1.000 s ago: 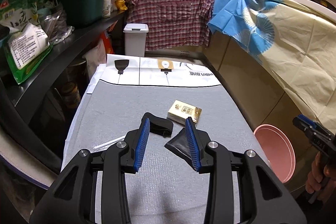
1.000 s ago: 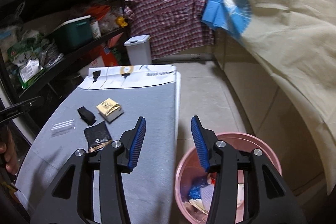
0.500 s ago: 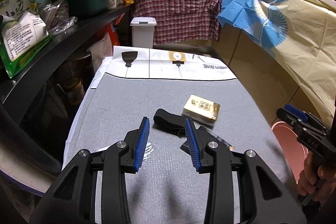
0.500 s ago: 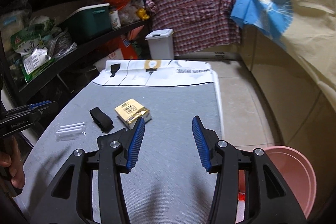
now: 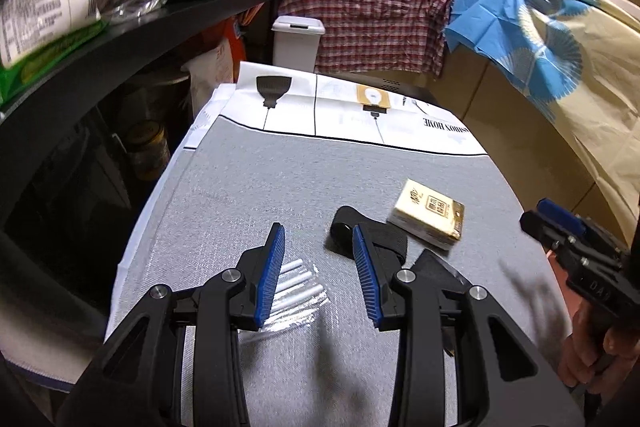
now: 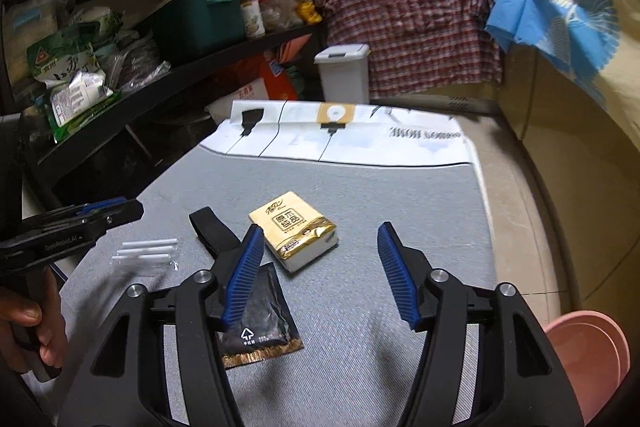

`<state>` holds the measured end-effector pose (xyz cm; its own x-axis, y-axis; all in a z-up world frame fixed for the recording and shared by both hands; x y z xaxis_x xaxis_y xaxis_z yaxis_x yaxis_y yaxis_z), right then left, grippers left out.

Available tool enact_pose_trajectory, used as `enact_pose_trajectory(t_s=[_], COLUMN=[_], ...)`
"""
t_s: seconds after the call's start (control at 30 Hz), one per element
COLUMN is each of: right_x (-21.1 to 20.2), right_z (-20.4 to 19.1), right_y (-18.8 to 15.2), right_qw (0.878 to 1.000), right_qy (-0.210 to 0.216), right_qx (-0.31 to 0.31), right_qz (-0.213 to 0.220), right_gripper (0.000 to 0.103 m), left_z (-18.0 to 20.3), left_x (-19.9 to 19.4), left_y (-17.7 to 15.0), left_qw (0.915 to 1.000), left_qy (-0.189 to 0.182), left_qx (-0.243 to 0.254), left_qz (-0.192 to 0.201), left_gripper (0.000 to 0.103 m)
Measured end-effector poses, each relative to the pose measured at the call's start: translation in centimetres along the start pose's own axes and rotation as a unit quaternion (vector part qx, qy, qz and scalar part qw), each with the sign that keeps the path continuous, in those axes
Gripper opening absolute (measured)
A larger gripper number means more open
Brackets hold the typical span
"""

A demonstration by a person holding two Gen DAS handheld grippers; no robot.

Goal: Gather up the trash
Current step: 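Grasp the black strap with the left tool while the right tool closes on the yellow tissue pack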

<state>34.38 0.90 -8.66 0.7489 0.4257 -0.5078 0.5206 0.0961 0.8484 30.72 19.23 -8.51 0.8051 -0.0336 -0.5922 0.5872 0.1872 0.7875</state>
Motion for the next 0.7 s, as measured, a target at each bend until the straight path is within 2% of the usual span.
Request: enact_pose_trajectory(t_s=[0.17, 0.23, 0.43, 0.7], right_x=[2.7, 3.6, 5.9, 7.4], right_z=[-0.1, 0.0, 0.1, -0.6], right_y=[-0.5, -0.7, -1.2, -1.6], right_qw=[1.000, 0.999, 0.998, 0.996], right_qy=[0.009, -0.001, 0.011, 0.031], right_qx=[-0.001, -0.010, -0.012, -0.024], right_qz=[-0.026, -0.036, -0.056, -0.074], right_gripper=[0.067, 0.067, 0.068, 0.074], left_z=[0.3, 0.6, 0.8, 1.0], left_x=[1.6, 2.1, 3.9, 6.1], left_y=[-0.1, -0.2, -0.3, -0.7], left_qw=[0.9997, 0.9996, 0.9993, 0.9987], left_qy=[-0.017, -0.019, -0.020, -0.022], left_qx=[-0.017, -0.015, -0.022, -0.031], left_qz=[-0.010, -0.014, -0.021, -0.033], left_gripper=[0.035, 0.035, 0.035, 0.035])
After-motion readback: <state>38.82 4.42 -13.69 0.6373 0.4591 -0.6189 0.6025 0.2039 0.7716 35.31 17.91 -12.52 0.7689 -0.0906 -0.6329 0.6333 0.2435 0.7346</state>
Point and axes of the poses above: each gripper's, at about its wrist camera, not at the fingertips, and x roughly the way its jaws point, z to its right, y to its top, the point moved 10 cm from there along x, roughly the way its jaws point, and after that the axes turned 5 degrees about z, right-handed, at the moved point
